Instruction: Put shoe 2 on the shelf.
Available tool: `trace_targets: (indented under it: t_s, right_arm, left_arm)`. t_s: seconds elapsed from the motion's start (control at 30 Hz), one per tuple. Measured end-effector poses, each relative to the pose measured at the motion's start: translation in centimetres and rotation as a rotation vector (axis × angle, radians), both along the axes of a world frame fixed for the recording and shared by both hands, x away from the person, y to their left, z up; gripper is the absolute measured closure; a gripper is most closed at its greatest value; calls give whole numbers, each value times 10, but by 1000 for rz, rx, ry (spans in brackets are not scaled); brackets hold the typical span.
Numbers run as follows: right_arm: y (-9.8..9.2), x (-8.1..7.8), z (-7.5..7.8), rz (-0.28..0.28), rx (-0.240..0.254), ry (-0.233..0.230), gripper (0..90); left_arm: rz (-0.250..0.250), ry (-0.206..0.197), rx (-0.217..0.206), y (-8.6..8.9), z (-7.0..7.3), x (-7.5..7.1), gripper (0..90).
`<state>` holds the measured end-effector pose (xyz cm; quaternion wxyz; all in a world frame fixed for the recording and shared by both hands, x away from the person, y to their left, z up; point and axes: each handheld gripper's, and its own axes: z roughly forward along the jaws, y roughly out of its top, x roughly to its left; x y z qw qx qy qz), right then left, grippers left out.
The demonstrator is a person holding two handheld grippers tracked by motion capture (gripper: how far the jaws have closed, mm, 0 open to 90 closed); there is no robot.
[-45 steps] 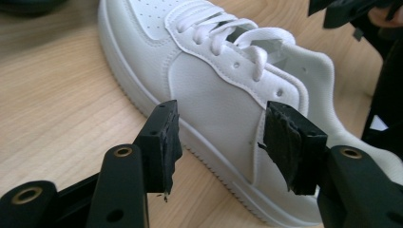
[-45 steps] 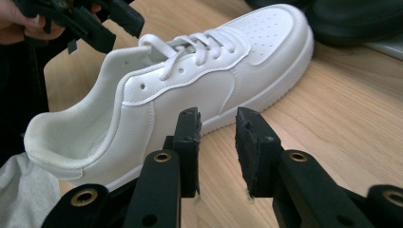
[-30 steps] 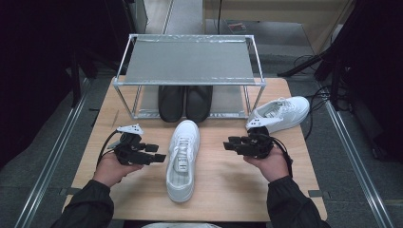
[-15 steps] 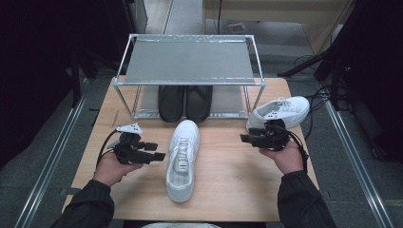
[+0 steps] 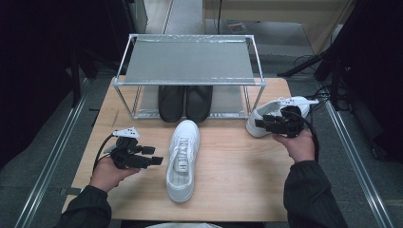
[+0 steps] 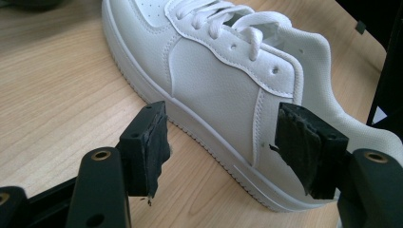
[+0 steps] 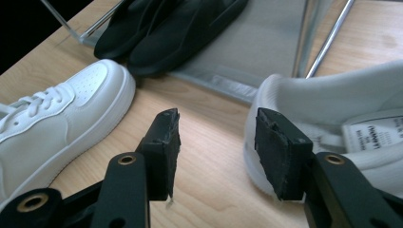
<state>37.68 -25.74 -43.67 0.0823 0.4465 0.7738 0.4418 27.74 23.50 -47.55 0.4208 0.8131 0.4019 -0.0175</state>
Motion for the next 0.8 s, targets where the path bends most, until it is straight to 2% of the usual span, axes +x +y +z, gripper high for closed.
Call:
trace_targets:
  t_s: [0.13,0.23,0.33,0.47,0.63,0.8]
  right_arm:
    - [-3,9,0,-14,-21,-8,523]
    - [-3,17,-5,-20,-22,9,521]
    - [0,26,-15,-31,-37,24,529]
    - [2,36,-30,-23,-39,64,530]
    - [5,46,-43,-27,-19,84,562]
    - [11,49,-52,5,-83,78,601]
  left_arm:
    - [-3,-23,-13,1,2,-5,358]
    - [-2,-22,2,1,1,-7,358]
    - [4,-20,9,2,1,-9,358]
    - [11,-20,-10,5,1,-10,358]
    - [11,-15,-9,5,1,-9,358]
    - [9,-13,-8,4,0,-8,359]
